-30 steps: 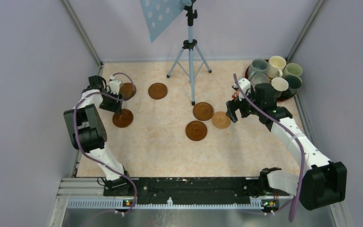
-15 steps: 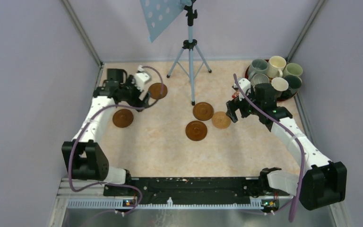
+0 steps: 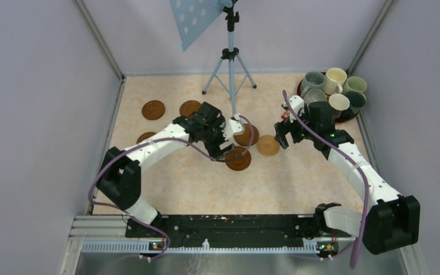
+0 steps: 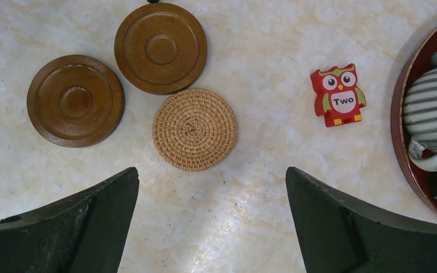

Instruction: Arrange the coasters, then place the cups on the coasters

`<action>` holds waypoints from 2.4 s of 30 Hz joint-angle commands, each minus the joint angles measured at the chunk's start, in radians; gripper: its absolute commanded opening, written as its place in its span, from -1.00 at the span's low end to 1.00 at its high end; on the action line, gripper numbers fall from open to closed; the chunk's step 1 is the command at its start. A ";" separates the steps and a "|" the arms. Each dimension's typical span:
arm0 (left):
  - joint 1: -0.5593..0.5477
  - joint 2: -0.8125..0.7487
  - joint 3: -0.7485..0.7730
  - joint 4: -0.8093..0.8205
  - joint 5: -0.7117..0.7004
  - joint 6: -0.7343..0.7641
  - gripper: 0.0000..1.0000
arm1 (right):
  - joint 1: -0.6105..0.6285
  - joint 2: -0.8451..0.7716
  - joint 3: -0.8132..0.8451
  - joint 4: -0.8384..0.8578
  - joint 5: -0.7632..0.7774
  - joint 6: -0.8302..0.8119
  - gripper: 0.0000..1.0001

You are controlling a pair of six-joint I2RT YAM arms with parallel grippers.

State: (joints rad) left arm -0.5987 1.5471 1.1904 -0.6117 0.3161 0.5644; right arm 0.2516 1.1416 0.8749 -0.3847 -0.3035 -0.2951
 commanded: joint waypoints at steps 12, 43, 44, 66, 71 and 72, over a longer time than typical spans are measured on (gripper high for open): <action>-0.200 0.370 0.198 0.137 -0.189 -0.080 0.89 | 0.000 -0.014 -0.011 0.046 0.047 -0.010 0.97; 0.306 0.249 -0.062 0.188 -0.189 -0.031 0.12 | -0.001 -0.008 -0.019 0.045 0.053 -0.022 0.97; 0.331 0.251 -0.061 0.194 -0.185 -0.033 0.12 | -0.001 -0.007 -0.019 0.045 0.053 -0.024 0.97; 0.442 0.273 -0.014 0.186 -0.116 -0.059 0.31 | -0.001 0.000 -0.019 0.041 0.055 -0.027 0.97; 0.439 0.222 0.040 0.145 -0.055 -0.087 0.54 | 0.000 0.000 -0.018 0.042 0.053 -0.027 0.97; 0.435 0.212 0.055 0.132 -0.049 -0.094 0.56 | -0.001 -0.001 -0.017 0.042 0.054 -0.027 0.97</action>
State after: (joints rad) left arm -0.1596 1.8130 1.1728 -0.4397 0.2031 0.4957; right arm 0.2516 1.1416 0.8570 -0.3668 -0.2474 -0.3134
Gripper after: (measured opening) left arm 0.765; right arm 0.985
